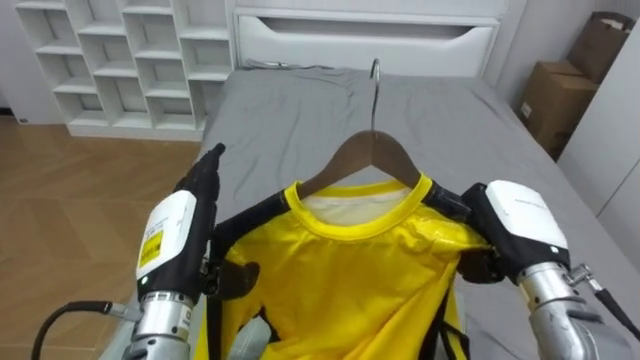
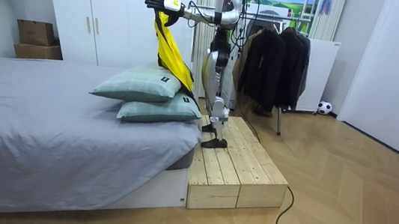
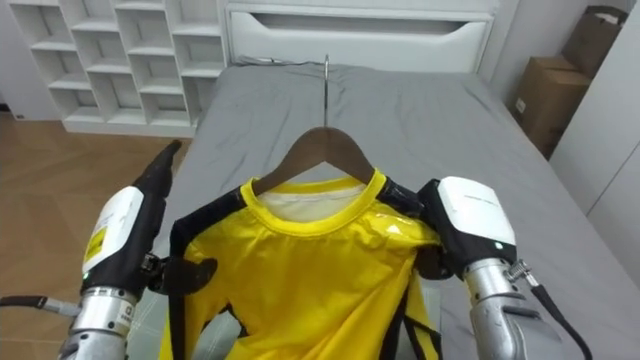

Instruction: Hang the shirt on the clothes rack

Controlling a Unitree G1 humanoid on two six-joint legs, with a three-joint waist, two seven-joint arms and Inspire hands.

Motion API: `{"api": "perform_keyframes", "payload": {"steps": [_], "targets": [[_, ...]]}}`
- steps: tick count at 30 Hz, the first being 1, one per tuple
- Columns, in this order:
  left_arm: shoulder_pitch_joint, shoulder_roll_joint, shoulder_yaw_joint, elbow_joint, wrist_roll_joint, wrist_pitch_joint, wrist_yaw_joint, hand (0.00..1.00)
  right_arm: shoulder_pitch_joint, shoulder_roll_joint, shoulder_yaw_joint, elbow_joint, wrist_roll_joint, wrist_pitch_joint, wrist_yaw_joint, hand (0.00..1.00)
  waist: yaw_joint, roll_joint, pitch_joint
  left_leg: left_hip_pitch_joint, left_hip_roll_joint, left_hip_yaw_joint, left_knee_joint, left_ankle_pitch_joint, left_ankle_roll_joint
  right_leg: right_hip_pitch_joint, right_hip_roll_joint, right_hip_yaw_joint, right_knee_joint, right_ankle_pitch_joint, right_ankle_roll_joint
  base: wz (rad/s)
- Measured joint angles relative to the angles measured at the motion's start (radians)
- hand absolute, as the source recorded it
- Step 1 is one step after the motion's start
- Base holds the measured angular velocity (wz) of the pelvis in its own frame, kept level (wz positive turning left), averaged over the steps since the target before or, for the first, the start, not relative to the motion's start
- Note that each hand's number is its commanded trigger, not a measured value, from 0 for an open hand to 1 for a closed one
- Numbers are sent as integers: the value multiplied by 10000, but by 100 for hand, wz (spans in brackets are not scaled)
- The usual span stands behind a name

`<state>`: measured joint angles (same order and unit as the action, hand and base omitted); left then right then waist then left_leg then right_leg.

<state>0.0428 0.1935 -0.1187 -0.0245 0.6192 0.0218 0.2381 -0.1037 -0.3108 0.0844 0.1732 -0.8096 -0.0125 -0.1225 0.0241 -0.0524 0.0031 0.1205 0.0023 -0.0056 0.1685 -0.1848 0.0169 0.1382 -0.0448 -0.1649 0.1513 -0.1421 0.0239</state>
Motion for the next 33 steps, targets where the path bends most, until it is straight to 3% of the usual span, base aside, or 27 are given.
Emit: {"api": "perform_keyframes", "payload": {"steps": [7,17,22,27,33], "targets": [[1,-16,3,309,-18,5,0,0,477,-2,-260,37,795,2,-80,100,-5,-1,1,85,0,10,-26,-1,0,44,-3,7,12,0,0,0],[173,-36,247,309,-9,33,-42,0,689,-2,-706,71,797,21,-401,100,-209,-25,-13,26,0,19,-26,-1,0,23,2,14,-12,-2,2,0],[327,-35,564,309,-1096,42,-56,0,853,-2,-994,101,796,1,-422,100,-268,-37,-21,47,0,19,-21,0,0,50,0,4,-10,-1,2,0],[672,-66,1034,392,-1454,37,-48,0,858,4,-1392,629,702,-77,-647,100,-236,-30,-22,43,3,27,-22,-1,0,39,1,11,1,-1,1,0],[1199,-108,1657,1608,-1820,-51,340,0,1060,4,-1896,640,762,-69,-966,100,-180,29,-53,42,6,50,-43,-1,0,9,7,32,17,-1,1,0]]}}
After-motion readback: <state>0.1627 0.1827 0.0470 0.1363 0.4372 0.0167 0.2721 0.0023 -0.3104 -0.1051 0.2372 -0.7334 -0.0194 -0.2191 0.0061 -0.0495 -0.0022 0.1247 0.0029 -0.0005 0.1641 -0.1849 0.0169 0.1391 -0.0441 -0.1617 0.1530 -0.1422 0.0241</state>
